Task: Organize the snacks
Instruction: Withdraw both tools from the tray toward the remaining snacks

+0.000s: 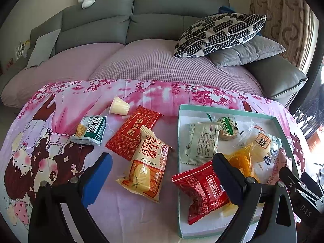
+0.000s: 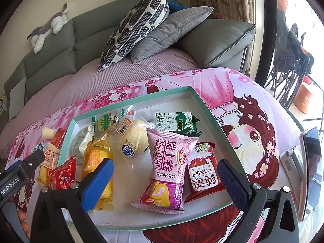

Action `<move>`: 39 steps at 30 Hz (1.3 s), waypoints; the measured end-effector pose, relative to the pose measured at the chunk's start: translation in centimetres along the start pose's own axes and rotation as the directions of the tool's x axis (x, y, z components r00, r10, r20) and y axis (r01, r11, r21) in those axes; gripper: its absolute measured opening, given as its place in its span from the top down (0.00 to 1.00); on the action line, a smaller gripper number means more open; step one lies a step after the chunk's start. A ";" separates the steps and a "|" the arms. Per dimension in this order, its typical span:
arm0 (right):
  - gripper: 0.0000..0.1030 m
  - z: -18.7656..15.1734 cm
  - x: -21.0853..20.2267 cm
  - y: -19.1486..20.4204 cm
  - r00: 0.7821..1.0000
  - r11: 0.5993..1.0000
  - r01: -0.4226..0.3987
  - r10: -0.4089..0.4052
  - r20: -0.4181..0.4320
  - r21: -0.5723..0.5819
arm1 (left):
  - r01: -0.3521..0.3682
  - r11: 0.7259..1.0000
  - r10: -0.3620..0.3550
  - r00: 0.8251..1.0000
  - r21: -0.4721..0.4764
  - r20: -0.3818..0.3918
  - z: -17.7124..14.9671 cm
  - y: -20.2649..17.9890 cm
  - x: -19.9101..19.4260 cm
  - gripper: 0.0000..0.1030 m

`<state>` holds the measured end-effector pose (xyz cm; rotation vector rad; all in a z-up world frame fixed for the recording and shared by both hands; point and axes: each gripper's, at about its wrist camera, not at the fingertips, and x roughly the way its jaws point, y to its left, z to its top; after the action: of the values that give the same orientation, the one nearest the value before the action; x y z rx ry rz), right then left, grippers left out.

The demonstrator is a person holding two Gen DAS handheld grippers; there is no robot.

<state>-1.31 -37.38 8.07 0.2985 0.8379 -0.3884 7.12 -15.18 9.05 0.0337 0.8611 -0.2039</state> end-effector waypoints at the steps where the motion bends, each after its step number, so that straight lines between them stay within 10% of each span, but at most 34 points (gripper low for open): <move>1: 0.00 0.0 0.0 0.1 1.000 1.000 0.002 -0.002 -0.001 -0.003 | -0.006 1.000 0.006 1.000 0.001 0.001 0.1 0.1 0.0 0.04; 39: 0.00 -2.3 -1.4 15.6 0.988 0.960 -0.133 0.147 0.041 -0.246 | -0.144 0.968 0.150 0.989 -0.207 0.013 1.0 13.1 -2.4 0.04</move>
<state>3.30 -22.31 9.28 0.1167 0.7925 -0.1587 8.82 -2.03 10.84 -0.0981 0.8437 0.0243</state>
